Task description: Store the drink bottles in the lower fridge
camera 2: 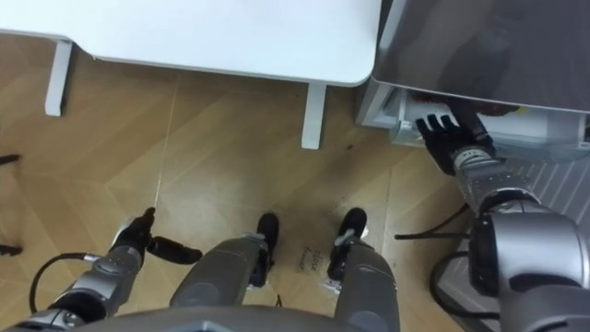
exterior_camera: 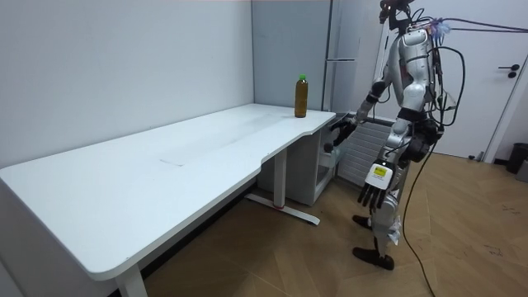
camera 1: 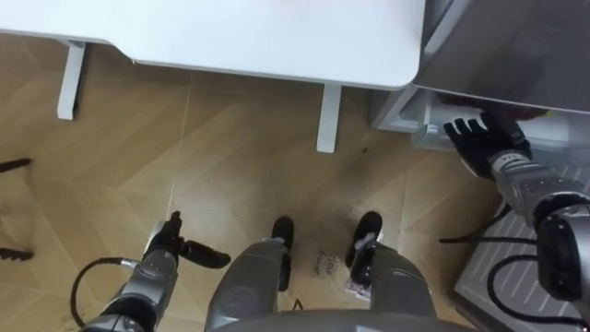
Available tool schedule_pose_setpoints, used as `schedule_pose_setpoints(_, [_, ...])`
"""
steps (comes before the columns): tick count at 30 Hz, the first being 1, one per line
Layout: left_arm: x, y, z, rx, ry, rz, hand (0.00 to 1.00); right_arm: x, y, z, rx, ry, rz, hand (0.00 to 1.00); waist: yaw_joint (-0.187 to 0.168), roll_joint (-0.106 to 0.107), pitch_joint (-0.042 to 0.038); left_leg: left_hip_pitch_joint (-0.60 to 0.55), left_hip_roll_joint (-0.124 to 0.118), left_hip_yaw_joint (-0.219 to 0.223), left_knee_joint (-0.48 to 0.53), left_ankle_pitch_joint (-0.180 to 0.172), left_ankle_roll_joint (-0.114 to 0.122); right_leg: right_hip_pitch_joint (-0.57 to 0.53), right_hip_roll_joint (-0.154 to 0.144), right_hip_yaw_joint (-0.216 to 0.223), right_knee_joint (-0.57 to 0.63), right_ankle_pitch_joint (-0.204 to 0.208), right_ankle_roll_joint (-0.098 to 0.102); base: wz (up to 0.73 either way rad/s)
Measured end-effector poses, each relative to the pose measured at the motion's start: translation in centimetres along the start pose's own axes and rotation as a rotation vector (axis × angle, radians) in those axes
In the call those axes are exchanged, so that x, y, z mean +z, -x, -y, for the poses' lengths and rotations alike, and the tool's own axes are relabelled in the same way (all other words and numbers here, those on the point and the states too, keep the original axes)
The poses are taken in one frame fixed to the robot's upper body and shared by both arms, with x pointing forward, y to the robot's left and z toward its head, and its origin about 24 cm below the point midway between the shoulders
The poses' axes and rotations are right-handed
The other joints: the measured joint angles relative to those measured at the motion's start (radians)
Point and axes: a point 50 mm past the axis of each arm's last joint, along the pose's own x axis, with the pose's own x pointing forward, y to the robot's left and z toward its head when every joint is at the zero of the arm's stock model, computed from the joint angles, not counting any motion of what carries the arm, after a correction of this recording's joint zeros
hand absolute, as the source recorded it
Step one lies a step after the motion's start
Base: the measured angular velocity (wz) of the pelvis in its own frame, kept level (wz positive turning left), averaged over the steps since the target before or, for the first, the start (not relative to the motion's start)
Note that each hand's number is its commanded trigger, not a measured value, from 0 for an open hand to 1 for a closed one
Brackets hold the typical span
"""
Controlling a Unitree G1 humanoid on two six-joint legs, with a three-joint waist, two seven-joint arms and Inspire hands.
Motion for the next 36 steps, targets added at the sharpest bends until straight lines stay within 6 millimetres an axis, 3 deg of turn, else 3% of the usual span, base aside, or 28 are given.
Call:
schedule_pose_setpoints(10, [-1.7, 0.3, -0.3, 0.006, -0.015, -0.040, 0.00, 0.0, 0.0, -0.1, 0.023, 0.009, -0.001, 0.00, -0.004, 0.000, -0.0002, 0.000, 0.000, 0.002, 0.003, 0.000, 0.001, 0.001, 0.000, 0.001, -0.002, 0.004, 0.000, 0.00])
schedule_pose_setpoints(24, [-1.4, 0.3, -0.2, -0.006, -0.027, -0.028, 0.00, 0.0, 0.0, -0.2, 0.038, 0.022, -0.002, 0.00, -0.007, 0.001, 0.0008, 0.007, 0.001, 0.010, -0.002, -0.003, 0.005, 0.005, 0.005, 0.010, -0.020, 0.011, 0.003, -0.02])
schedule_pose_setpoints(31, [-1.7, 0.3, -0.1, -0.014, -0.028, -0.043, 0.00, -0.2, 0.2, 0.8, 0.028, 0.032, -0.008, 0.00, -0.008, 0.003, 0.0021, 0.044, 0.003, 0.010, -0.026, -0.005, 0.008, 0.047, 0.012, 0.010, -0.055, 0.016, 0.012, 0.00])
schedule_pose_setpoints(36, [-3.6, 0.6, -0.1, -0.030, -0.019, -0.107, 0.00, -0.5, 1.0, 3.5, 0.017, 0.070, -0.027, 0.00, -0.011, 0.014, 0.0020, 0.117, 0.008, 0.011, -0.068, -0.007, 0.011, 0.126, 0.024, 0.006, -0.112, 0.023, 0.021, -0.01])
